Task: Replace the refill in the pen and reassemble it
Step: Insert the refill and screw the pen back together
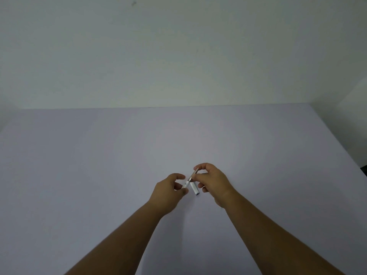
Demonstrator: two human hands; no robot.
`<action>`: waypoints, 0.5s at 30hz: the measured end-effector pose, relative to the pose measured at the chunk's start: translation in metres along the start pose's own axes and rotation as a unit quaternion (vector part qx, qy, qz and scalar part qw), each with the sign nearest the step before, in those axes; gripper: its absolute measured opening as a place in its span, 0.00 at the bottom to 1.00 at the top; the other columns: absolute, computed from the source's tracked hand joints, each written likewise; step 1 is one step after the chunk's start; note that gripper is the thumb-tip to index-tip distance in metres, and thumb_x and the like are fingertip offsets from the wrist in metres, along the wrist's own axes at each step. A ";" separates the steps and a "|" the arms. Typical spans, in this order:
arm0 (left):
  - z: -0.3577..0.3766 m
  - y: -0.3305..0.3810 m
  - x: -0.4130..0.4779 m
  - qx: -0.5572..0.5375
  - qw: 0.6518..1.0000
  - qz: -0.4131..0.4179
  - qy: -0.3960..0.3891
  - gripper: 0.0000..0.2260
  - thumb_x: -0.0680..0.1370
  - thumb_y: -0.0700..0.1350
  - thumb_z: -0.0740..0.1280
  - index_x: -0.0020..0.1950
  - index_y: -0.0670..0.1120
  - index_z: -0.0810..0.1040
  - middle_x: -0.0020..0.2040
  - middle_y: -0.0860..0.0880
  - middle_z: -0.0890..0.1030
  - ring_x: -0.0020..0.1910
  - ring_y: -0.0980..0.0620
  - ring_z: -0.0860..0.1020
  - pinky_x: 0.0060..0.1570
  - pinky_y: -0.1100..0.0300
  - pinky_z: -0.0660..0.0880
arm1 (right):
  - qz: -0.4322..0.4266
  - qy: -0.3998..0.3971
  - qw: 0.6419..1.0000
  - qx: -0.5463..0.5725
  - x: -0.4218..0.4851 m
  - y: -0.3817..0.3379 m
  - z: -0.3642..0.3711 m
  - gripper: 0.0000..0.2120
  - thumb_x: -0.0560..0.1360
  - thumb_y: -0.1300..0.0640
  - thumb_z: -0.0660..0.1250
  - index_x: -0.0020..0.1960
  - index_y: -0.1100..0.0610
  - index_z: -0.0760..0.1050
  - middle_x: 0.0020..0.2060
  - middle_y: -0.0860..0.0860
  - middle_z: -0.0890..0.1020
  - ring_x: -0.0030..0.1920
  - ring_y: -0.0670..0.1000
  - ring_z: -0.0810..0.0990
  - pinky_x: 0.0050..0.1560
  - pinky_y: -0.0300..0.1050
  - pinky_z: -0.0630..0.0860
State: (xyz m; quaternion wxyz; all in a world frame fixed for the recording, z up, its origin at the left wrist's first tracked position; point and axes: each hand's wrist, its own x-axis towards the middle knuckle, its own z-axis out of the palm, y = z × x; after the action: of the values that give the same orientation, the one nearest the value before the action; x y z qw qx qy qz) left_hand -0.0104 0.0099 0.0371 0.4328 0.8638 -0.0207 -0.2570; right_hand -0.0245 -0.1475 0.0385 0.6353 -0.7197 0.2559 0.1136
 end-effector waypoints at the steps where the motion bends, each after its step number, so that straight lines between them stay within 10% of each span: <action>1: 0.000 0.000 0.000 -0.002 1.000 -0.005 0.004 0.10 0.74 0.46 0.69 0.55 0.52 0.77 0.43 0.49 0.83 0.38 0.52 0.80 0.35 0.63 0.74 | -0.002 -0.010 1.000 0.006 -0.001 0.000 0.001 0.07 0.67 0.58 0.70 0.43 0.48 0.79 0.40 0.50 0.83 0.31 0.46 0.77 0.29 0.36 0.75; 15: -0.010 0.009 -0.009 0.057 0.995 0.078 0.026 0.02 0.76 0.47 0.67 0.44 0.53 0.78 0.34 0.58 0.76 0.33 0.58 0.72 0.34 0.66 0.67 | 0.010 -0.065 0.998 -0.024 -0.006 -0.009 -0.012 0.06 0.70 0.50 0.71 0.40 0.53 0.79 0.35 0.48 0.80 0.35 0.47 0.73 0.36 0.40 0.73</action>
State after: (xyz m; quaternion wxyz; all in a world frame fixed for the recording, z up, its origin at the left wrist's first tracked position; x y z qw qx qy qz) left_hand -0.0119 0.0137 0.0530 0.4019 0.8892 -0.0918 -0.1983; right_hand -0.0268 -0.1573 0.0517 0.6323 -0.7230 0.2182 0.1727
